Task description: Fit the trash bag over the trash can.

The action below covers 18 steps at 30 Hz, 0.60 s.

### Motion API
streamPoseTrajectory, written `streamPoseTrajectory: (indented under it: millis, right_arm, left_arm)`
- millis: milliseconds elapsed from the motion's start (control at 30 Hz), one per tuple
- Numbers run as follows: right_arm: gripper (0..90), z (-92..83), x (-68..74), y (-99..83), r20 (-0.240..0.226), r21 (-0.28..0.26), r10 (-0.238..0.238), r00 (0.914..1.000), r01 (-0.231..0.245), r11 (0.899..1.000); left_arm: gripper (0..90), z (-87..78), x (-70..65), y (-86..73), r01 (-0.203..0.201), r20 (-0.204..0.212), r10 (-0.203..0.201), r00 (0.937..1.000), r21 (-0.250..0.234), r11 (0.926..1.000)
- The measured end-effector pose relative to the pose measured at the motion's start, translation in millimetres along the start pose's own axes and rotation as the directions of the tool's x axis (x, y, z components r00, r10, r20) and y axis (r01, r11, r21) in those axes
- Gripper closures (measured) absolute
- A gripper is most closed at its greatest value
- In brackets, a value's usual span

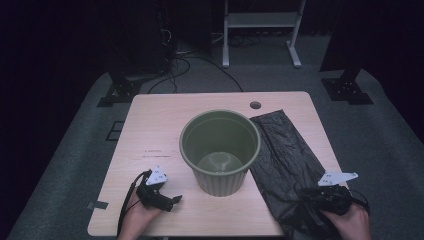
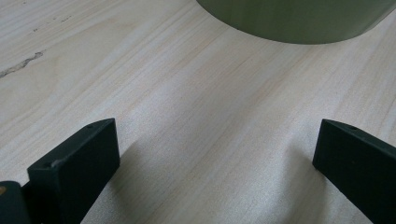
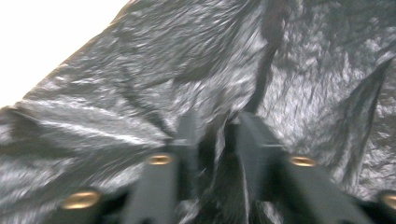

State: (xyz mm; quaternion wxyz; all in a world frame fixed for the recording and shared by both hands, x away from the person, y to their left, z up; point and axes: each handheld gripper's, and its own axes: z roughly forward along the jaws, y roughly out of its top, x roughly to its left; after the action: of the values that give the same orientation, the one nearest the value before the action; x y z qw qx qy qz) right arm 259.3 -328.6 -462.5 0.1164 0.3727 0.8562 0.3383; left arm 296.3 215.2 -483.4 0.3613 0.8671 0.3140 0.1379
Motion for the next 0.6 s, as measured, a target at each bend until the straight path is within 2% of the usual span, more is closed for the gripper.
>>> streamPoseTrajectory:
  millis: [33,67,100,133,200,300,367,433,600]
  right_arm:
    - [49.7,-1.8,-0.5,2.7,0.027,-0.010,0.009,0.9996,-0.008,1.000]
    - [46.6,-2.4,-0.8,3.8,0.031,-0.013,0.012,0.9994,-0.012,1.000]
    - [38.9,-3.5,-2.7,7.4,0.051,-0.028,0.019,0.9985,-0.017,0.999]
    - [34.9,-3.6,-4.1,9.7,0.065,-0.030,0.027,0.9975,-0.025,0.999]
    - [23.9,-2.0,-10.2,16.4,0.106,-0.036,0.055,0.9928,-0.052,0.998]
    - [14.1,5.5,-25.1,28.2,0.158,-0.044,0.110,0.9813,-0.104,0.994]
    - [12.6,11.8,-34.9,34.6,0.178,-0.034,0.135,0.9747,-0.131,0.991]
    - [12.3,16.7,-43.6,38.3,0.178,-0.031,0.149,0.9727,-0.146,0.989]
    - [12.0,27.1,-65.2,41.8,0.208,-0.016,0.183,0.9608,-0.184,0.983]
  left_arm:
    - [0.0,0.0,0.0,0.0,0.000,0.000,0.000,1.0000,0.000,1.0000]
    - [0.0,0.0,0.0,0.0,0.000,0.000,0.000,1.0000,0.000,1.0000]
    - [0.0,0.0,0.0,0.0,0.001,0.000,-0.001,1.0000,0.000,1.0000]
    - [0.0,0.0,0.0,0.0,0.001,0.000,-0.001,1.0000,0.000,1.0000]
    - [0.0,0.0,0.0,0.0,0.001,0.000,-0.001,1.0000,0.000,1.0000]
    - [0.0,-0.1,-0.1,0.0,0.001,-0.001,-0.001,1.0000,0.000,1.0000]
    - [0.0,-0.1,-0.2,-0.1,0.002,-0.001,-0.002,1.0000,0.000,1.0000]
    - [0.0,-0.1,-0.1,-0.1,0.001,-0.001,-0.001,1.0000,0.000,1.0000]
    - [0.0,-0.1,-0.1,-0.1,0.001,-0.001,-0.001,1.0000,0.000,1.0000]
